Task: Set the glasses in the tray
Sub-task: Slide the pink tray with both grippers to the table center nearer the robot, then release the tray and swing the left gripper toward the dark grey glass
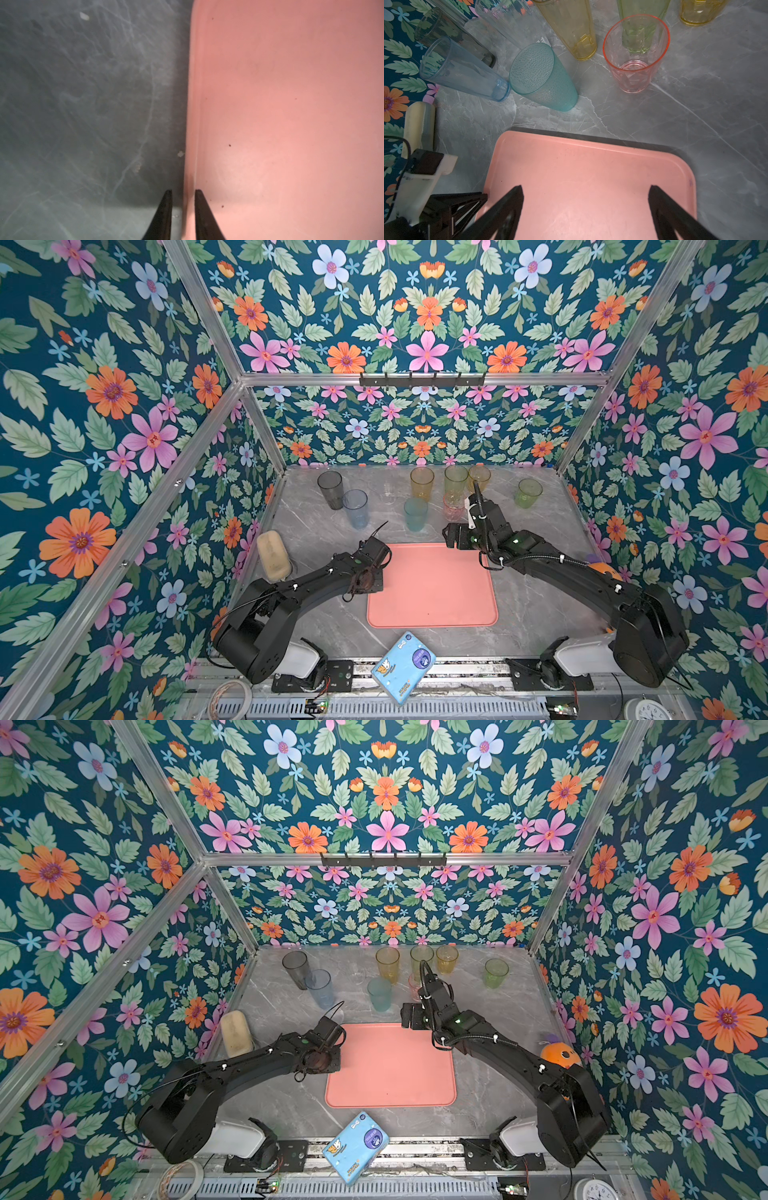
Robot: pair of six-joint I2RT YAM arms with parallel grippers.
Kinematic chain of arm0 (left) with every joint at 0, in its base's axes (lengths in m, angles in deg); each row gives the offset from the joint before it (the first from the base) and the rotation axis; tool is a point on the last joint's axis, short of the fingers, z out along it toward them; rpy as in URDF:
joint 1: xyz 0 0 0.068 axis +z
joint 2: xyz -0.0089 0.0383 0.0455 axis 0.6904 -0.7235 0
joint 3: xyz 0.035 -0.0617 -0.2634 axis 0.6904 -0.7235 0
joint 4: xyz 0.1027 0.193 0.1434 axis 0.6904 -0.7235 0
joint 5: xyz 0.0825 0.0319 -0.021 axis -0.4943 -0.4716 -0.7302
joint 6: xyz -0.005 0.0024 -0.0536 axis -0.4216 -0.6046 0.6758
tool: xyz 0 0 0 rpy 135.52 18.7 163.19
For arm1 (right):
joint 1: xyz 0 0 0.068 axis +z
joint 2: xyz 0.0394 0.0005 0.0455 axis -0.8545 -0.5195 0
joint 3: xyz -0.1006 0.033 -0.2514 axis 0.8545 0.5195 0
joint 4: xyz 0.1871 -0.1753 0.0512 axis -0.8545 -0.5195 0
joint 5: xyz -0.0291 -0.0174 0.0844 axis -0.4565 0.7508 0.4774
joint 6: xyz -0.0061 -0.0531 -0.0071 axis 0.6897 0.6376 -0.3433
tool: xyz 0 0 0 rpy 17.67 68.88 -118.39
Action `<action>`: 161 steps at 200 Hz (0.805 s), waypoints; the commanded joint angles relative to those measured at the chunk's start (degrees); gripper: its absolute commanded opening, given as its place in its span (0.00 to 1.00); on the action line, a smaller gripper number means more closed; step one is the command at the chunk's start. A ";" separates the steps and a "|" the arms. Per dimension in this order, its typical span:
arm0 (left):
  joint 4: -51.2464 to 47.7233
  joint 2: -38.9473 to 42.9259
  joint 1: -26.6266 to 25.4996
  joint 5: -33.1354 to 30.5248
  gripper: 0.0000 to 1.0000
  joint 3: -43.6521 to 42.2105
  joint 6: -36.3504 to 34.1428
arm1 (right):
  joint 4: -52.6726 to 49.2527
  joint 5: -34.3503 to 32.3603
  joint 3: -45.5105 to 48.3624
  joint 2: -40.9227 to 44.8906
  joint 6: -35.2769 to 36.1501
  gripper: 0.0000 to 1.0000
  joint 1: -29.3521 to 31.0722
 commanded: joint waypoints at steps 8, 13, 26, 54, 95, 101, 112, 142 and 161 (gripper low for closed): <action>-2.82 0.30 0.09 -2.46 0.34 1.32 -0.39 | -0.37 -0.24 -0.10 0.29 -0.14 0.95 -0.16; -3.01 0.28 0.08 -2.64 0.35 1.57 -0.51 | -0.42 -0.19 -0.11 0.38 -0.10 0.95 -0.16; -3.46 0.69 0.20 -3.11 0.38 2.15 -0.61 | -0.46 -0.01 -0.03 0.53 -0.11 0.95 -0.16; -4.21 3.31 0.34 -5.77 0.48 4.25 -0.97 | -0.34 -0.41 0.51 1.60 0.21 0.95 -0.19; -4.75 9.33 2.51 -12.25 0.57 9.25 -1.84 | 1.91 -1.06 2.58 3.91 1.01 0.95 -0.20; -4.59 9.78 3.28 -12.52 0.59 10.06 -2.25 | 2.42 -1.06 2.85 4.31 1.20 0.95 -0.19; -4.08 10.21 5.00 -12.24 0.60 11.59 -3.08 | 3.43 -0.98 3.61 5.09 1.50 0.95 -0.21; -3.43 8.89 9.16 -11.29 0.63 17.23 -5.24 | 7.41 -1.06 6.52 6.83 3.51 0.95 -0.17; -3.38 7.14 11.51 -10.16 0.64 21.01 -6.34 | 12.15 -2.60 9.72 7.09 5.57 0.95 -0.19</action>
